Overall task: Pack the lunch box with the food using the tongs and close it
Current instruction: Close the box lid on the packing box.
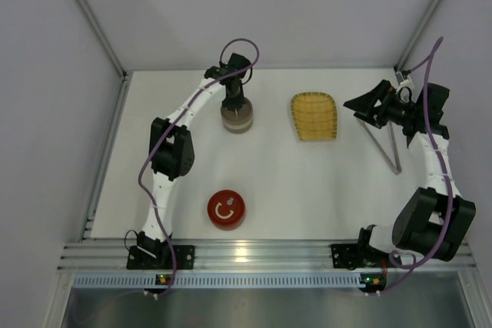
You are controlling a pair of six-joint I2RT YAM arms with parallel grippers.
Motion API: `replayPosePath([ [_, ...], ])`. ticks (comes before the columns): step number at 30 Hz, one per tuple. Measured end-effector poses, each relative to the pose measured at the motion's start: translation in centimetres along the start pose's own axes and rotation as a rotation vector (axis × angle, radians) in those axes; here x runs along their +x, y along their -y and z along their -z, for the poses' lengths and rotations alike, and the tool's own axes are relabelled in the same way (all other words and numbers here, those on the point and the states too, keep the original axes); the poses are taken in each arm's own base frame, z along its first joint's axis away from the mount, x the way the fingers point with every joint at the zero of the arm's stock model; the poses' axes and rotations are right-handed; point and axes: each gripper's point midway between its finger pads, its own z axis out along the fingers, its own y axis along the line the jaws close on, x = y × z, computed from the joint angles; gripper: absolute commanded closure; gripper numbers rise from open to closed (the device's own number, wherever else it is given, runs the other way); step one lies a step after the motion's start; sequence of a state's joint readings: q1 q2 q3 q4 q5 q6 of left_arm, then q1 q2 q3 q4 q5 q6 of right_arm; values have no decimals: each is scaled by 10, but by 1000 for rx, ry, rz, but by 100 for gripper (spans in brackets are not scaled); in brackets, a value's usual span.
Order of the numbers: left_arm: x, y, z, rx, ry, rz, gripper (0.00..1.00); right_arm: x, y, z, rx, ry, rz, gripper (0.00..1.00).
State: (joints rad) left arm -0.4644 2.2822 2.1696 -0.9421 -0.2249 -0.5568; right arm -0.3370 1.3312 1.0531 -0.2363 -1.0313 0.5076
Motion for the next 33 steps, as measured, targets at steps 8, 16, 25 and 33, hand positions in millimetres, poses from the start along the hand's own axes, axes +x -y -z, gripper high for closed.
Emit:
replayPosePath([
  [8,4,1,-11,-6,-14,7,100,3,-2,0,-15,-8,-24,1],
  [16,6,1,-16,-10,-21,5,100,4,-2,0,-18,-11,-34,1],
  [25,8,5,-17,19,-34,-44,100,4,-2,-1,-24,-16,-38,1],
  [33,36,17,-4,257,-88,-304,100,6,-4,0,-36,-24,-40,1],
])
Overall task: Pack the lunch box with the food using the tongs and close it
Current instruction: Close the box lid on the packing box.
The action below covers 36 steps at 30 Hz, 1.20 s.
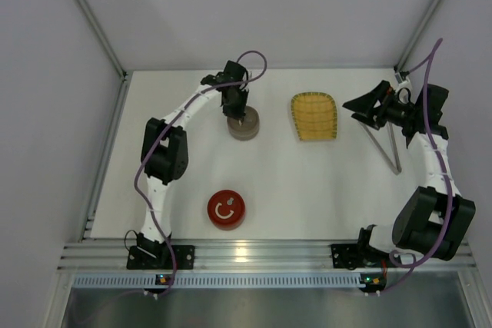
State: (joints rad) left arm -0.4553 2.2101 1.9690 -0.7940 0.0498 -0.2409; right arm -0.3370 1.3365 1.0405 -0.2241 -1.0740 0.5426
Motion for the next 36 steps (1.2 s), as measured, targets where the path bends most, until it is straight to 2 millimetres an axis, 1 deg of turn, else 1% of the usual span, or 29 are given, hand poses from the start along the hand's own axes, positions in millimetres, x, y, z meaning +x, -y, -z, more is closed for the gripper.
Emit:
replayPosePath([
  [5,35,17,14,121,-72,-265,100,2,-1,0,-7,-7,11,1],
  [9,71,30,30,210,-126,-519,100,3,1,0,-6,-18,34,1],
  [12,106,43,45,244,-155,-747,100,4,2,1,-6,-26,59,1],
  [16,161,67,66,335,-213,-1047,100,3,-1,3,-11,-35,88,1],
  [18,173,77,71,381,-225,-1146,100,3,-3,4,-12,-40,99,1],
  [24,184,95,74,435,-219,-1340,100,0,-3,14,-3,-41,123,1],
  [27,196,116,76,455,-205,-1445,100,-5,3,23,13,-23,129,1],
  [30,209,134,79,492,-191,-1523,100,-6,10,30,30,-16,118,1],
  [33,219,144,83,522,-180,-1578,99,-6,15,34,35,-22,119,1],
  [36,229,149,88,541,-166,-1636,97,-4,18,36,36,-33,115,1],
])
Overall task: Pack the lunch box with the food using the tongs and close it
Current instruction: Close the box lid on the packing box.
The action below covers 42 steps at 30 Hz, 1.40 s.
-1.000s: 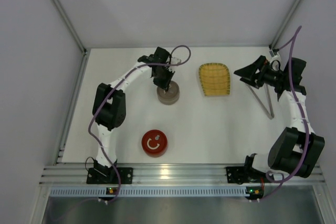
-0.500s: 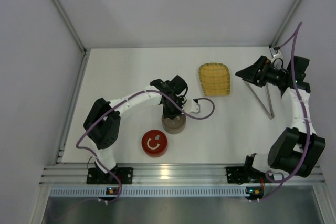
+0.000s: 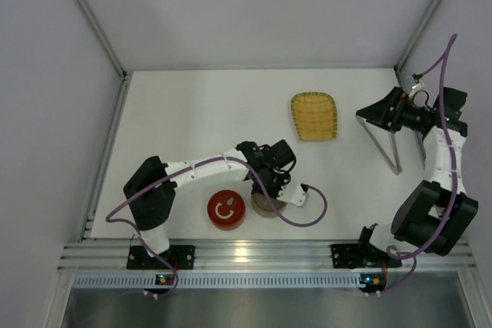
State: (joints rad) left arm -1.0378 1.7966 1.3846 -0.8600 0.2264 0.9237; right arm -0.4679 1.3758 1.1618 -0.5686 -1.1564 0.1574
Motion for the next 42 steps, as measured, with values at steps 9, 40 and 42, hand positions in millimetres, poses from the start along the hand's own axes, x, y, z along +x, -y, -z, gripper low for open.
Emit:
replayPosePath([
  [9,-22,32,-4,62,24,-117,86,10,4,3,-10,-28,-7,1],
  [40,-25,39,12,6,25,-97,50,15,-5,4,-59,-44,-24,1],
  [42,-27,32,13,-23,29,-83,46,15,-5,4,-60,-44,-24,1],
])
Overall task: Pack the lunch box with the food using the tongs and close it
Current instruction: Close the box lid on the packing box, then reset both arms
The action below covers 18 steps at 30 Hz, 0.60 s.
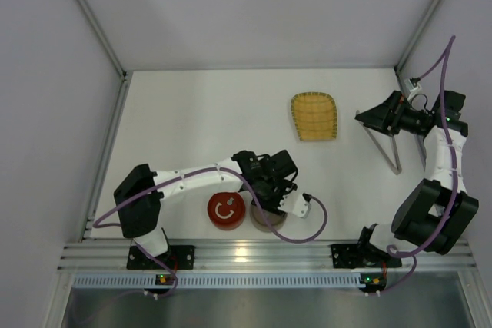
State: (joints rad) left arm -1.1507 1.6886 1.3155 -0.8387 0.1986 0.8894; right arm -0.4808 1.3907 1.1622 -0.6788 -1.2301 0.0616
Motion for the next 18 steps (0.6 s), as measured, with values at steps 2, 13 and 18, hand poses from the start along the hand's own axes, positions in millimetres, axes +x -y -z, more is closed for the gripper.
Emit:
replayPosePath([
  [2,-2,-7,1,-26,9,13,43,0,-1,0,-3,0,0,1],
  [13,-12,-62,30,-201,115,176,2,5,-2,1,-5,-14,13,0],
  [18,-7,-98,94,-314,284,404,2,2,-13,8,25,-4,111,1],
])
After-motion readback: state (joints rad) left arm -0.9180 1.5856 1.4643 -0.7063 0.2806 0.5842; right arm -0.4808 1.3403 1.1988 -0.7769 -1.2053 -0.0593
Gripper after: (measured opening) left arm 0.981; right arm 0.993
